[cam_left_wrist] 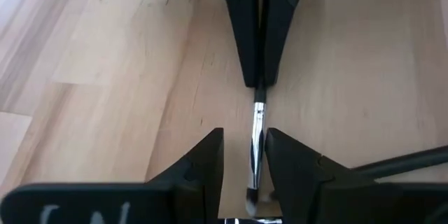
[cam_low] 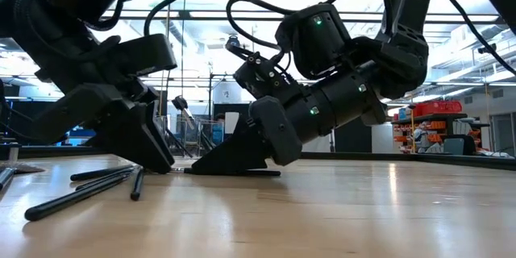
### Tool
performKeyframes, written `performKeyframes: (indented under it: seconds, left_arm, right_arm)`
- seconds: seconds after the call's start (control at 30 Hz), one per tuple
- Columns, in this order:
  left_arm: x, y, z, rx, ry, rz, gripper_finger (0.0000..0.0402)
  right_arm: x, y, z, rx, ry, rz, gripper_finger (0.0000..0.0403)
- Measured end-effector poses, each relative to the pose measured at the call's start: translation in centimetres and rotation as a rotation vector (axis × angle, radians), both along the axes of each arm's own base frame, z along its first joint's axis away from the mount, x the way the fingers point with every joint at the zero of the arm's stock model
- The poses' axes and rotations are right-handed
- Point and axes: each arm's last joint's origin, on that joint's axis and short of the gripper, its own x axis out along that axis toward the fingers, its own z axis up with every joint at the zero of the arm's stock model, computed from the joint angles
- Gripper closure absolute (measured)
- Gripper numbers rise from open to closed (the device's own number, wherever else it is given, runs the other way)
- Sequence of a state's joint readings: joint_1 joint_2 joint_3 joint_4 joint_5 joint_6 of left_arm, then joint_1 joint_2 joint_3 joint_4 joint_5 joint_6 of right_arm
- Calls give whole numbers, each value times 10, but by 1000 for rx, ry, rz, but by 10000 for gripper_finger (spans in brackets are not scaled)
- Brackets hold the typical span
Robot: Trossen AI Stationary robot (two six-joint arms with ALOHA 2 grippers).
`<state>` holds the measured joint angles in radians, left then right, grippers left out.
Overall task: Put items in baskets/containers
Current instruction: Put the eyeshadow brush into the right section of the transparent organizer
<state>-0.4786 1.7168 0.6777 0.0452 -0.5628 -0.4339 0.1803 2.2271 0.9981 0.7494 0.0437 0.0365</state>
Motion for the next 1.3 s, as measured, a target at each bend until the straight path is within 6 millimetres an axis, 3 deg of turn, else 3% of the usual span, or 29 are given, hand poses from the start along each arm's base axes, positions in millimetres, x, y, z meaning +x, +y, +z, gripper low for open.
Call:
performKeyframes:
  seconds: [0.8,0.93,1.13,1.3]
  left_arm:
    - [2,-1,0,-21,-16,-8,288]
    - [2,-1,1,-22,-16,-10,313]
    - [2,-2,0,-20,-12,-18,382]
    - [2,-2,0,-19,-13,-16,381]
  right_arm:
    - [4,1,8,17,-102,2,391]
    - [5,1,10,20,-120,2,391]
    - [5,1,9,8,-100,5,390]
    - [4,1,9,3,-92,16,384]
